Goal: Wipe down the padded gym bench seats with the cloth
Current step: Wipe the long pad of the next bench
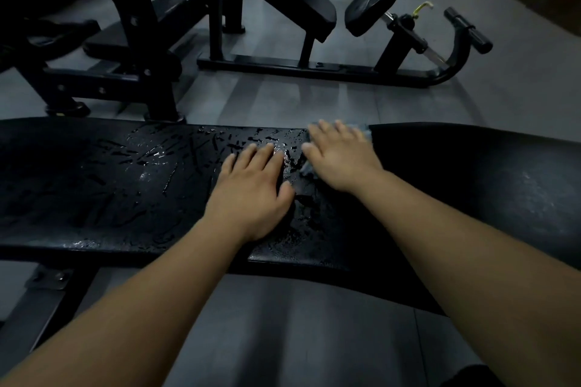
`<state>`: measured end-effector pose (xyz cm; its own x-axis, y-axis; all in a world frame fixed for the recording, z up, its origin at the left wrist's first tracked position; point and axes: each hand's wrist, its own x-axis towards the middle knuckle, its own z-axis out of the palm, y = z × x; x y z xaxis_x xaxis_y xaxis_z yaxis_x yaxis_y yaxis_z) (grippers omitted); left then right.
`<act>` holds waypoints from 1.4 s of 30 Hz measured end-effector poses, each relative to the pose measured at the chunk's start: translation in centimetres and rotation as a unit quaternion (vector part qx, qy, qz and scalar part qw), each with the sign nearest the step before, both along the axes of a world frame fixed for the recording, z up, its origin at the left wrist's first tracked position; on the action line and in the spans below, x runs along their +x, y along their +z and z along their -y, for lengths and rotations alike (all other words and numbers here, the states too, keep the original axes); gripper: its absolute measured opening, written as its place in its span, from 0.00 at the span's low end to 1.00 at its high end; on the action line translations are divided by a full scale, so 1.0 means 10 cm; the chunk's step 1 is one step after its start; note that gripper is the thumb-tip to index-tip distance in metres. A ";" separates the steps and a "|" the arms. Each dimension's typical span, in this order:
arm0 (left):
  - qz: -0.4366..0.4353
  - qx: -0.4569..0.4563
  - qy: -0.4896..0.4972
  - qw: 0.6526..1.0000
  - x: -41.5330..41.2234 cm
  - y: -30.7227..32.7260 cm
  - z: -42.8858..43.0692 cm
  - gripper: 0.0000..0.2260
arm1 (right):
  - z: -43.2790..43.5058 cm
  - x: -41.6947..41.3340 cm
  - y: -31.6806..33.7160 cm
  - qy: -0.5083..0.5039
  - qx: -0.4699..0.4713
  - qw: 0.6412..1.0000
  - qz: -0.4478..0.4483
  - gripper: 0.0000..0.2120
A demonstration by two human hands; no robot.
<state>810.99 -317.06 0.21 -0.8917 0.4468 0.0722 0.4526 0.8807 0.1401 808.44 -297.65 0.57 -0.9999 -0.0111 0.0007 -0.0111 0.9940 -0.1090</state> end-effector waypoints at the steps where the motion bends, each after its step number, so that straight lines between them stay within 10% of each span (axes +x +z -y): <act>1: 0.012 -0.001 0.006 1.000 0.00 -0.02 0.00 0.32 | 0.10 0.13 0.00 0.041 -0.006 0.999 0.000 0.29; 16: 0.028 0.004 -0.019 0.999 -0.11 0.02 0.08 0.26 | 0.09 0.98 0.06 0.159 -0.033 0.986 0.020 0.35; 22: 0.015 0.014 -0.015 1.000 -0.03 0.01 0.09 0.25 | 0.11 0.67 0.01 0.008 0.001 1.000 0.002 0.32; 28: 0.010 0.015 -0.013 1.000 0.00 0.01 0.08 0.25 | 0.00 1.59 0.01 0.177 -0.015 0.984 0.009 0.31; 34: -0.012 0.022 0.001 1.000 0.04 0.02 0.07 0.24 | -0.04 1.08 0.02 0.010 0.002 1.000 0.000 0.39; 42: 0.026 -0.009 -0.025 0.999 0.21 0.04 0.26 0.29 | -0.18 1.64 0.03 0.154 -0.026 0.988 0.011 0.32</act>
<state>813.13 -319.66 0.62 -0.8705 0.4918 0.0175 0.4886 0.8595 0.1500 824.87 -295.82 0.89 -0.9492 -0.3146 -0.0122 -0.3084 0.9370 -0.1639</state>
